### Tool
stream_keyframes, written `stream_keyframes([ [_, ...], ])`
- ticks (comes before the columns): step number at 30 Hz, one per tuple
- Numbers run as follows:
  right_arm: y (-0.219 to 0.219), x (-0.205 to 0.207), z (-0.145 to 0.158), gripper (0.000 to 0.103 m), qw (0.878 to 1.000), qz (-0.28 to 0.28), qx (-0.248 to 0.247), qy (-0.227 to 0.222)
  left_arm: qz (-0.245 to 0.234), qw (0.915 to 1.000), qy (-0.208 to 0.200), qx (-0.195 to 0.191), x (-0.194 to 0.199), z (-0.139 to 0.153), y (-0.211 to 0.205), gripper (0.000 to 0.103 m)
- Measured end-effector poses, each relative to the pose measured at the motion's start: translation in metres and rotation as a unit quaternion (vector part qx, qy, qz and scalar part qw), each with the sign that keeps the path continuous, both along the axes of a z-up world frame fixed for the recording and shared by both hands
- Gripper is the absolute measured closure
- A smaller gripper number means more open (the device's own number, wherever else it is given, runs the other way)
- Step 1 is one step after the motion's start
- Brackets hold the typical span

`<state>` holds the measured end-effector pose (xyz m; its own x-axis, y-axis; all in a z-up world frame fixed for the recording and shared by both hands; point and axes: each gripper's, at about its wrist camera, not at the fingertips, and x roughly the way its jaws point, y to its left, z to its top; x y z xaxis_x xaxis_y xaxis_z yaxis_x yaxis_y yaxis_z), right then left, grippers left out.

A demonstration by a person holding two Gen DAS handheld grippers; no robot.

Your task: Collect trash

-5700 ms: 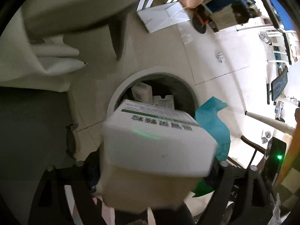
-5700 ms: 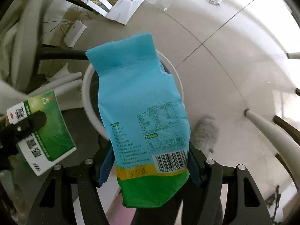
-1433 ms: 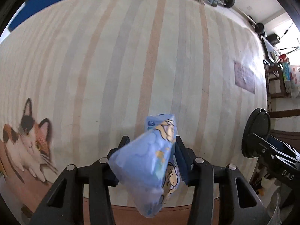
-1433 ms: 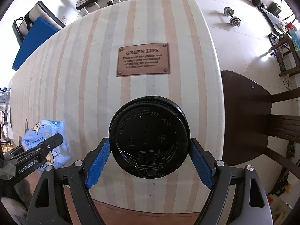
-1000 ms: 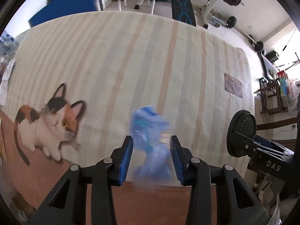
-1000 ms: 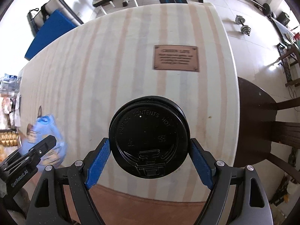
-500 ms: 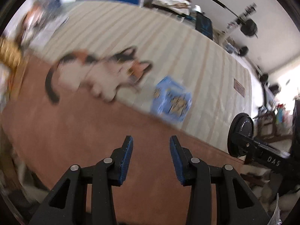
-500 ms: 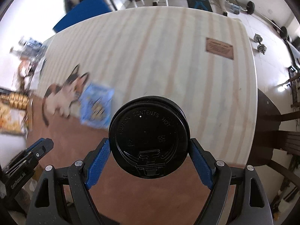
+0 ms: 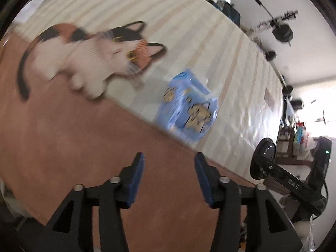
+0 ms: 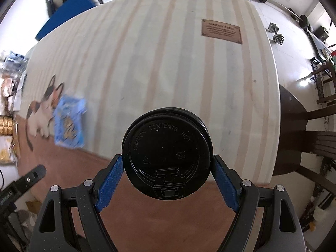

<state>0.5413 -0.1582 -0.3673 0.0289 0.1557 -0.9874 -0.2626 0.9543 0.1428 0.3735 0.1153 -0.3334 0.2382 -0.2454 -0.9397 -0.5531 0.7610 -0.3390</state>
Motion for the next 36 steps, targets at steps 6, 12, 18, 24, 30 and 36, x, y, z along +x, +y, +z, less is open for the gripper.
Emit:
stream_keyframes([
  [6,-0.008,0.035,-0.022,0.018,1.0,-0.009,-0.009,0.022,-0.028,0.9987,0.041,0.007,0.056,-0.041,0.004,0.054],
  [12,-0.007,0.053,-0.033,0.018,0.999,-0.002,-0.013,0.033,-0.043,0.998,0.022,0.042,0.072,-0.037,-0.01,0.071],
  [18,-0.006,0.065,-0.032,0.018,0.999,-0.001,-0.006,0.035,-0.044,0.9969,0.003,0.065,0.073,-0.02,-0.021,0.087],
  [24,0.001,0.068,-0.015,0.018,1.0,0.009,0.006,0.022,-0.037,0.994,-0.016,0.102,0.056,0.01,-0.02,0.088],
  [30,0.016,0.042,0.014,0.018,0.999,0.041,0.025,0.005,-0.008,0.9893,-0.033,0.142,0.009,0.045,-0.013,0.088],
  [36,0.053,-0.026,0.039,0.018,0.994,0.096,0.046,-0.007,0.036,0.984,-0.049,0.168,-0.074,0.071,-0.004,0.088],
])
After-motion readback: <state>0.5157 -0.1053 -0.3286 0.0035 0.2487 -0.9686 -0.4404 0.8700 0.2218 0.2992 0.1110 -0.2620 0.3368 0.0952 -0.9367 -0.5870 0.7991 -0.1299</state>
